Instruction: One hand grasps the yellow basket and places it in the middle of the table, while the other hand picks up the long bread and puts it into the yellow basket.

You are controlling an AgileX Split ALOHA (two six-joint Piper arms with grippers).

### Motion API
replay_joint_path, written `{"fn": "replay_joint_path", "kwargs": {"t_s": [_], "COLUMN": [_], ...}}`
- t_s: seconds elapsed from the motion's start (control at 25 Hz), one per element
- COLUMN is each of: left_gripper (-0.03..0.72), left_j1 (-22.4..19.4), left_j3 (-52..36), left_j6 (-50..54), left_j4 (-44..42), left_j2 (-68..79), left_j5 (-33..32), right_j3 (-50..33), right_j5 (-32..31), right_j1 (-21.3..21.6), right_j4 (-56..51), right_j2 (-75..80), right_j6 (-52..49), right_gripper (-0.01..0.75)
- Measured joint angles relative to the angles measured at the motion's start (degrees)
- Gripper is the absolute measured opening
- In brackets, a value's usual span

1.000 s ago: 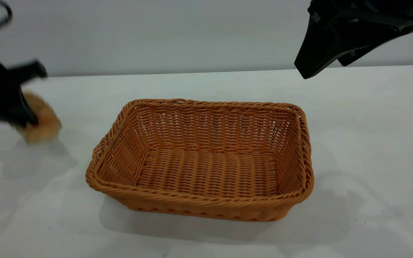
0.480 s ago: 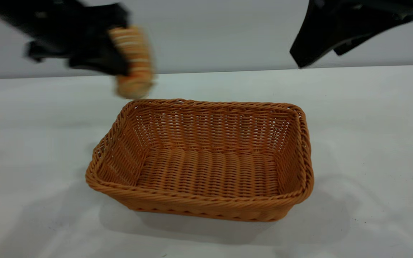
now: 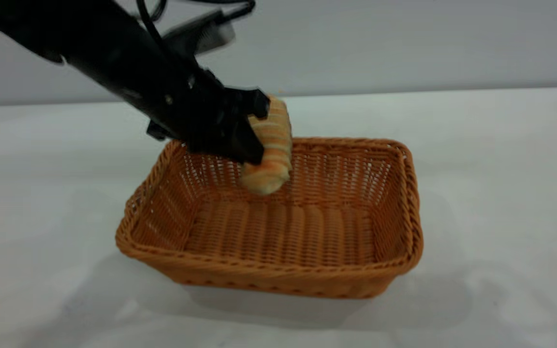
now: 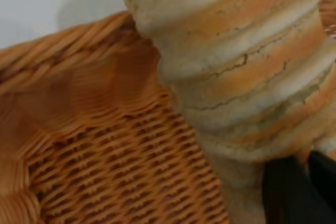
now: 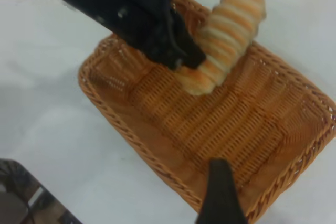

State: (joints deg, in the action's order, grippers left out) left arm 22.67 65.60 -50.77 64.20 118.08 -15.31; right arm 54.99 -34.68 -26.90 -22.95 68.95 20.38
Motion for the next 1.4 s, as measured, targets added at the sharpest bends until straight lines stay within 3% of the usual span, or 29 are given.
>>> {"fn": "replay_joint_path", "kwargs": {"t_s": [0.28, 0.44, 0.8, 1.2, 1.4], "left_gripper": [0.465, 0.573, 0.581, 0.581, 0.581], "left_j1": [-0.4, -2.0, -8.1, -28.3, -32.2], "left_j3": [0.0, 0.0, 0.0, 0.0, -0.2], "left_j6": [-6.1, -7.7, -10.5, -5.4, -2.0], "left_j4": [0.3, -0.5, -4.4, -17.0, -19.4], "left_j2": [-2.3, -6.5, -13.5, -33.8, -42.9], "left_j5": [0.0, -4.7, -11.9, -36.0, -41.5], "right_j3": [0.0, 0.0, -0.2, -12.2, -17.4], "right_j5": [-6.4, -9.6, -13.6, -14.9, -14.5], "right_j1": [0.0, 0.0, 0.0, 0.0, 0.0], "right_j4": [2.1, 3.9, 7.7, 15.9, 17.9], "right_j2": [-3.2, -3.7, -7.4, -19.0, -27.1], "right_j6": [0.0, -0.9, -3.1, -9.8, -13.5], "right_gripper": [0.547, 0.547, 0.547, 0.547, 0.541]}}
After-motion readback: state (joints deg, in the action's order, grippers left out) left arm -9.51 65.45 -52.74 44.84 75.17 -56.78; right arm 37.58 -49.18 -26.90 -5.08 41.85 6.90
